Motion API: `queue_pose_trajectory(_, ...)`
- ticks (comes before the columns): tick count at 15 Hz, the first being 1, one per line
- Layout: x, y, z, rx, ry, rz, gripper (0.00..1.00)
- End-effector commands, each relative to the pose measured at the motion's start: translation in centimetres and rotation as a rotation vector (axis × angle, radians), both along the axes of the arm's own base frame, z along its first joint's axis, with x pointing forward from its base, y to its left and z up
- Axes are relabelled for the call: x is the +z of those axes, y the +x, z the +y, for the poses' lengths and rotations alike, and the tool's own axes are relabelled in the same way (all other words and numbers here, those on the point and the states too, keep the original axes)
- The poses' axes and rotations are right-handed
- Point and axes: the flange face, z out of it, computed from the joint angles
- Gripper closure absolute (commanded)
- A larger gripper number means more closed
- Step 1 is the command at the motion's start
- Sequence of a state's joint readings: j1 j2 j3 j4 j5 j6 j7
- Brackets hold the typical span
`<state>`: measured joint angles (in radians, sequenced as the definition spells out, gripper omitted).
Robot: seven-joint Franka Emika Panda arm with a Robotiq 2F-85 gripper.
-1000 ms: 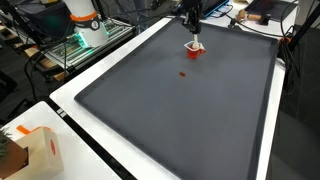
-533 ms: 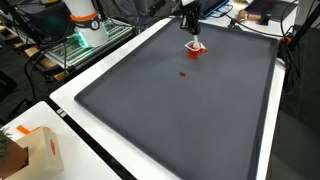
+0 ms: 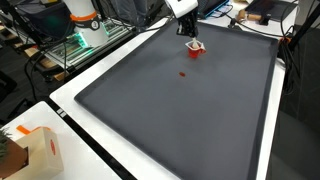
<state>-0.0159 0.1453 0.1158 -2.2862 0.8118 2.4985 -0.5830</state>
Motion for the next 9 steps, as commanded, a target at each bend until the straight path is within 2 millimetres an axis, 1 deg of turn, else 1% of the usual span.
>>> queue_pose_trajectory(1, -1.7, -0.4, -1.3, -0.001, 0.084, 0.032, 0.97)
queue_pose_trajectory(5, -2.7, -0.6, -2.4, -0.016, 0.163, 0.045, 0.97)
queue_pose_trajectory(9, -3.0, -0.6, -3.4, -0.030, 0.204, 0.032, 0.97)
